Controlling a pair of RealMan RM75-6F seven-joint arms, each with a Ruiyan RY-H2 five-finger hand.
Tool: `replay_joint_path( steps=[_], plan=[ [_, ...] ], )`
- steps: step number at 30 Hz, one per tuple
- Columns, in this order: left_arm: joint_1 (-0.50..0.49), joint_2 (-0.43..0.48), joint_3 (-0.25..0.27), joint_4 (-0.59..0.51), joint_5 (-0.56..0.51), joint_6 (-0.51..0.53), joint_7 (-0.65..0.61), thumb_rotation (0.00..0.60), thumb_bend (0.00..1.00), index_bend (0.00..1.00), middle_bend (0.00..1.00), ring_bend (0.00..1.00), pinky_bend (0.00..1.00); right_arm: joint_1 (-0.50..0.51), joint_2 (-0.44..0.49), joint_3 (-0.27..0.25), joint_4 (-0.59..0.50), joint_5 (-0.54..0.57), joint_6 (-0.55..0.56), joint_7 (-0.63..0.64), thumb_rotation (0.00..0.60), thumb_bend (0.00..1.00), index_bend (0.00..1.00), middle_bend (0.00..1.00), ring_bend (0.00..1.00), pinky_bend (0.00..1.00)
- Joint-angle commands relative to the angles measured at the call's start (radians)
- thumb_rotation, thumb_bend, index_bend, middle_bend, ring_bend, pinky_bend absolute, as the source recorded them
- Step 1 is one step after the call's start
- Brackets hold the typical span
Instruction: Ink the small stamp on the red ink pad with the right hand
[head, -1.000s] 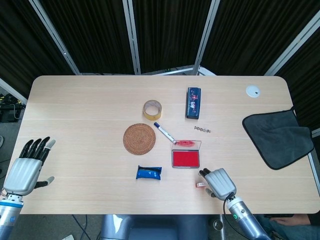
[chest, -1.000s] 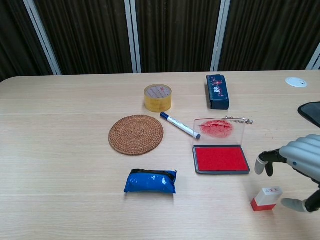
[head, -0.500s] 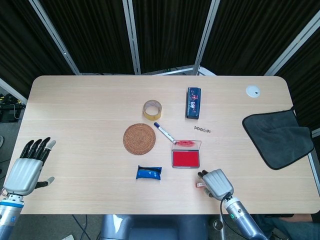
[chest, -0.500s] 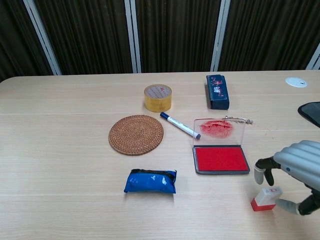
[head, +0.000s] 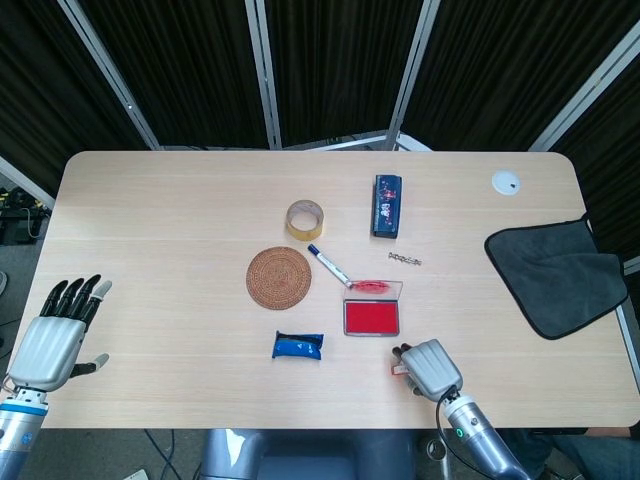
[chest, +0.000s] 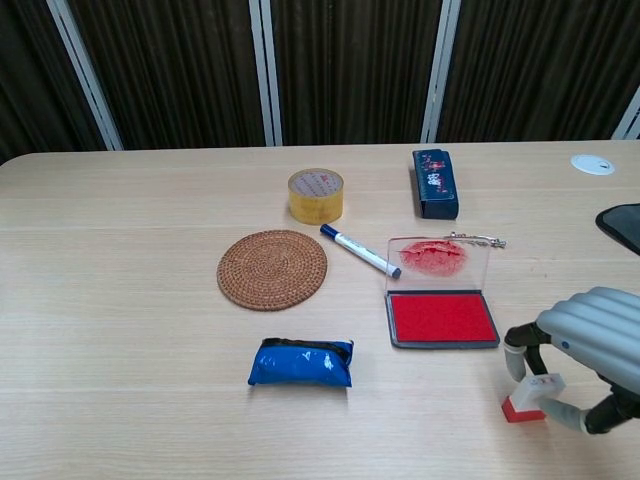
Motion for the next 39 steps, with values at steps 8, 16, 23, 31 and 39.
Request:
replay_joint_path(
  steps=[8,16,23,31,39],
  plan=[
    [-0.001,0.000,0.001,0.001,-0.002,-0.001,0.002,0.600,0.00,0.00,0.00,0.00,0.00,0.004,-0.002,-0.003,0.017,-0.006,0.002,0.008,0.600,0.38,0.51,0.59,0.94,1.00],
    [-0.002,-0.001,0.002,0.001,-0.004,-0.003,0.004,0.600,0.00,0.00,0.00,0.00,0.00,0.026,0.031,-0.002,0.006,-0.090,0.029,0.070,0.600,0.41,0.54,0.62,0.93,1.00],
    [-0.005,-0.001,0.001,0.000,-0.010,-0.008,0.003,0.600,0.00,0.00,0.00,0.00,0.00,0.087,0.060,0.075,-0.031,-0.093,0.013,0.064,0.600,0.43,0.54,0.62,0.93,1.00],
    [-0.010,0.000,-0.003,0.001,-0.025,-0.017,0.000,0.600,0.00,0.00,0.00,0.00,0.00,0.171,0.006,0.173,0.002,-0.019,-0.048,0.031,0.600,0.44,0.54,0.62,0.93,1.00],
    [-0.013,0.005,-0.007,0.006,-0.044,-0.024,-0.013,0.600,0.00,0.00,0.00,0.00,0.00,0.217,-0.067,0.195,0.100,0.048,-0.087,-0.008,0.600,0.45,0.54,0.62,0.94,1.00]
  ],
)
